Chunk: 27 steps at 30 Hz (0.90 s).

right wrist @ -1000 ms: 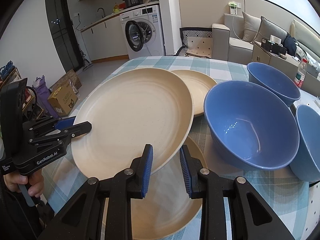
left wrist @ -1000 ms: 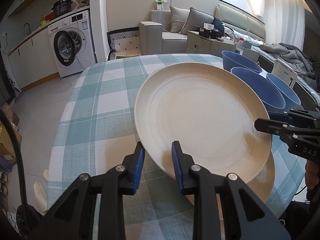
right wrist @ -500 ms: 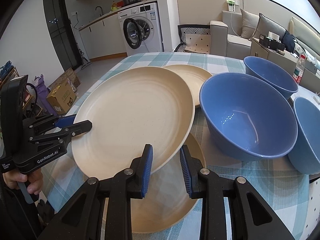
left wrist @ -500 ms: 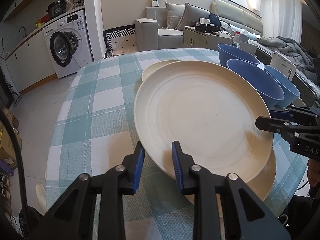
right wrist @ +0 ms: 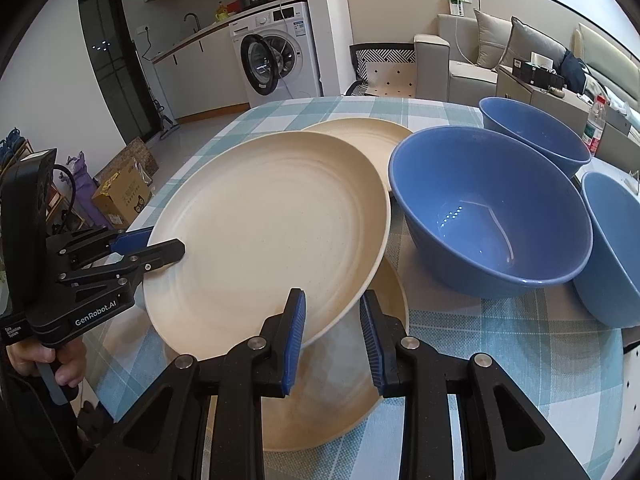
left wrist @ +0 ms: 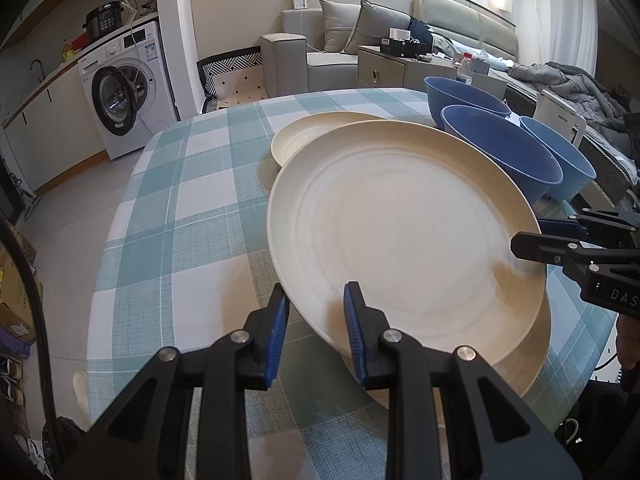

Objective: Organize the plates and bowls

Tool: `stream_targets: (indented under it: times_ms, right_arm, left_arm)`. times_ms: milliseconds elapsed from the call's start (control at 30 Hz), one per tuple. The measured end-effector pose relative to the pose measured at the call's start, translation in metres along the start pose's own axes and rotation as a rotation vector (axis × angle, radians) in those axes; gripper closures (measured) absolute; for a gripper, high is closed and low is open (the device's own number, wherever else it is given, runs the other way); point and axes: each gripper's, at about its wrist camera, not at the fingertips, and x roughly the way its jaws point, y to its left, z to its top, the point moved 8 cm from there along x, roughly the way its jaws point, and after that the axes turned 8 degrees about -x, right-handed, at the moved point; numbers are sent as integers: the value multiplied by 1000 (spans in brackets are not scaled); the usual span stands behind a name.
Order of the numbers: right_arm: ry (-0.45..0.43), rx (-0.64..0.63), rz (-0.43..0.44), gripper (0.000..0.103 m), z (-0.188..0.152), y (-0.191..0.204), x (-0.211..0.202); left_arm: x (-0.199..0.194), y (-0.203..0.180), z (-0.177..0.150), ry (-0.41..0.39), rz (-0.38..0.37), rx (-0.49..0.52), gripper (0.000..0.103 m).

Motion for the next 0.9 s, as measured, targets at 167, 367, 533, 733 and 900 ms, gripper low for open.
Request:
stream_targets:
  times_ms: [167,367,533,733,900]
  right_arm:
    - [4,4,-4,74,-2,-2,0]
    - [10,9,-3,74,-7,-3,-2]
    - [15,14,-6,74,-12,-5,-2]
    - [19,16,-14,74,-18,-4,-3]
    - [30,18,-9,73,-21,-3,-2]
  left_arm:
    - [1,-4,-2,9,-4,18,77]
    - [2,-6,-4,20,-6,32,77]
    - [3,-10,-6,25,-9,47,77]
    - [5,-11,-8,35,-11,60,77]
    - [6,-12,-11,43,-12,67,77]
